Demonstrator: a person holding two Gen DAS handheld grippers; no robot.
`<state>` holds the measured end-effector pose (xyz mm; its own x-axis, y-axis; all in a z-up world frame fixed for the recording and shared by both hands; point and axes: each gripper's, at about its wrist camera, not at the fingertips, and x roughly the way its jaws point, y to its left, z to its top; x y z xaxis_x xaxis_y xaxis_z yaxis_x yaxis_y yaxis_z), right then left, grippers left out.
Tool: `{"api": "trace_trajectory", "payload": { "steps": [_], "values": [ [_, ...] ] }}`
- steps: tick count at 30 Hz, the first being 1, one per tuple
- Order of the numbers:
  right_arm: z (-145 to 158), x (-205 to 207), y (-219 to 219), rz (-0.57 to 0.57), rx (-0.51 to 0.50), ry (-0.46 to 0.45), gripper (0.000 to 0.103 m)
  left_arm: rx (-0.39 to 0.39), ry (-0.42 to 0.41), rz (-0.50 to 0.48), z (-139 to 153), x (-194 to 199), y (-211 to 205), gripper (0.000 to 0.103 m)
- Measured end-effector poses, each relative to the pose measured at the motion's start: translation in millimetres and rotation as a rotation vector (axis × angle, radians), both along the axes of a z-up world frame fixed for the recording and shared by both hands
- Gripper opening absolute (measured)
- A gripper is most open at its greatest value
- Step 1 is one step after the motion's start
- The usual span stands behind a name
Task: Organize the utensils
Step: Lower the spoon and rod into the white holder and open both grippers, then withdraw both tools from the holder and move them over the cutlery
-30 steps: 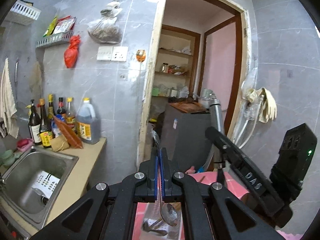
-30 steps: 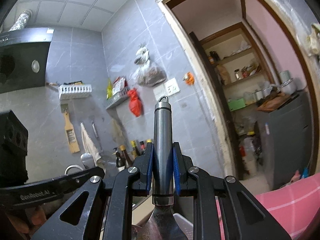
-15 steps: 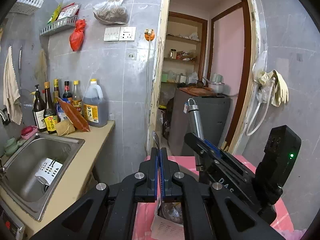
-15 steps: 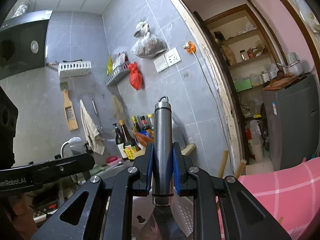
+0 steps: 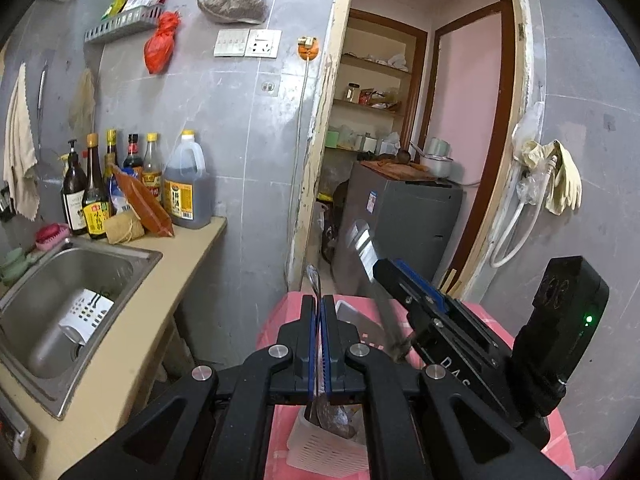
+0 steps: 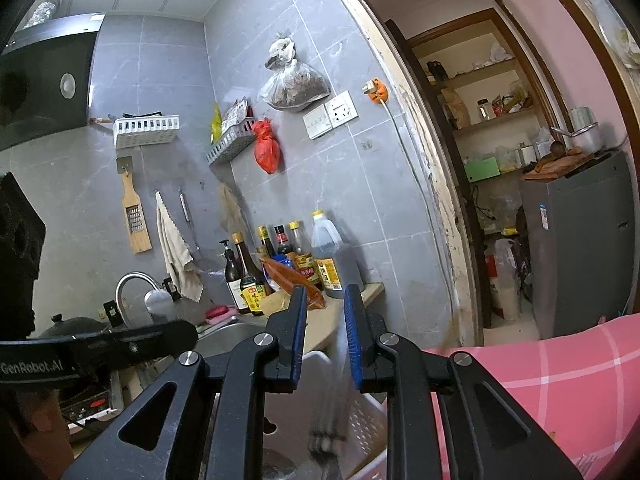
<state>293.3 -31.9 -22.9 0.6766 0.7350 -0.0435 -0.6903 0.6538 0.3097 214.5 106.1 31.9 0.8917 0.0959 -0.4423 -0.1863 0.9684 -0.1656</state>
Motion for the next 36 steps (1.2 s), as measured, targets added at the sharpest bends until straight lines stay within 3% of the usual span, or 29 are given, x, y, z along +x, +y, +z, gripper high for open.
{"api": "trace_trajectory", "payload": {
  "steps": [6,13,18,23,27,31,36],
  "values": [
    [3.2,-0.5,-0.7,-0.002,-0.002,-0.002,0.018,-0.029,0.0,-0.004,-0.6,-1.3,0.4,0.007],
    [9.4,-6.3,-12.2,-0.045,0.007,-0.006,0.035,-0.032,-0.028,-0.006,7.1,-7.2,-1.1,0.008],
    [17.2,-8.2,-19.3,-0.068,0.004,-0.015,0.038,-0.033,-0.038,0.007,9.1,-11.0,-0.8,0.023],
    [21.4,-13.2,-27.7,-0.089,-0.004,-0.016,0.047,-0.032,-0.033,0.015,8.5,-14.9,-2.2,0.025],
    [24.9,-20.0,-37.6,-0.12,-0.023,-0.021,0.057,-0.031,-0.045,0.024,8.9,-20.9,-4.4,0.039],
    [30.6,-29.1,-54.9,-0.17,-0.05,-0.024,0.069,-0.021,-0.055,0.038,9.9,-26.1,-8.9,0.047],
    [39.2,-44.9,-81.7,-0.233,-0.085,-0.028,0.089,-0.006,-0.076,0.062,12.2,-34.6,-18.2,0.069]
  ]
}}
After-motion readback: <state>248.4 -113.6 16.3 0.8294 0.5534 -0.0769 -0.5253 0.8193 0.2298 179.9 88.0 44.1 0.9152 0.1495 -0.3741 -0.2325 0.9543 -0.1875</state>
